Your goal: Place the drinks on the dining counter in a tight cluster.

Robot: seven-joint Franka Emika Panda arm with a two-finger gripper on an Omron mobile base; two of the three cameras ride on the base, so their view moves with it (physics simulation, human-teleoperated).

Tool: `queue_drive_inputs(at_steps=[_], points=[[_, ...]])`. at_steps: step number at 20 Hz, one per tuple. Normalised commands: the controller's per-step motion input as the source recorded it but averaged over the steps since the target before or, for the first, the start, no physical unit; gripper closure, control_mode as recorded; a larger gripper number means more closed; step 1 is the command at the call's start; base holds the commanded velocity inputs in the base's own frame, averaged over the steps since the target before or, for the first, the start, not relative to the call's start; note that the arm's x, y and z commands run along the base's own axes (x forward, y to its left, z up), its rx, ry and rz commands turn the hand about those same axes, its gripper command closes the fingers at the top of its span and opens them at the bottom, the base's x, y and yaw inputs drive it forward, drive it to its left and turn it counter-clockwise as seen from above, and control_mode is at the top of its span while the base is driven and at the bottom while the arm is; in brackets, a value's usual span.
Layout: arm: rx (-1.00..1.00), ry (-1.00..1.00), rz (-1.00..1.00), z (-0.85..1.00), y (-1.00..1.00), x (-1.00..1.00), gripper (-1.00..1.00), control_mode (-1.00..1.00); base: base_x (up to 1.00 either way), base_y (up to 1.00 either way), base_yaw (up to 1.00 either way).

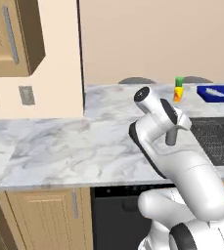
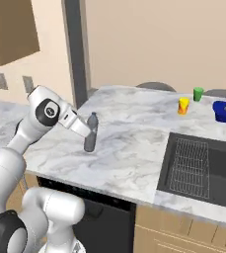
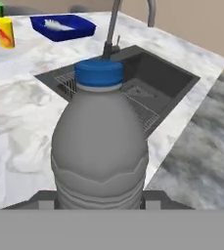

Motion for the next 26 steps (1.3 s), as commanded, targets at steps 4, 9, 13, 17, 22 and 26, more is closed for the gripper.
queue_drive_inputs(at_steps=[4,9,13,17,22,26], points=[[0.00,0.00,0.00,0.00,0.00,0.00,1.00,1.00,-0.10,-0.19,-0.73],[0.00,0.00,0.00,0.00,0.00,0.00,1.00,1.00,0.00,-0.85,-0.37],[0.00,0.00,0.00,0.00,0.00,0.00,1.00,1.00,0.00,-1.00,0.00],[0.00,0.00,0.00,0.00,0.00,0.00,1.00,1.00,-0.09,-1.00,-0.05],[0.00,0.00,0.00,0.00,0.00,0.00,1.00,1.00,-0.19,-1.00,-0.18],[0.00,0.00,0.00,0.00,0.00,0.00,1.00,1.00,-0.01,-1.00,-0.20]])
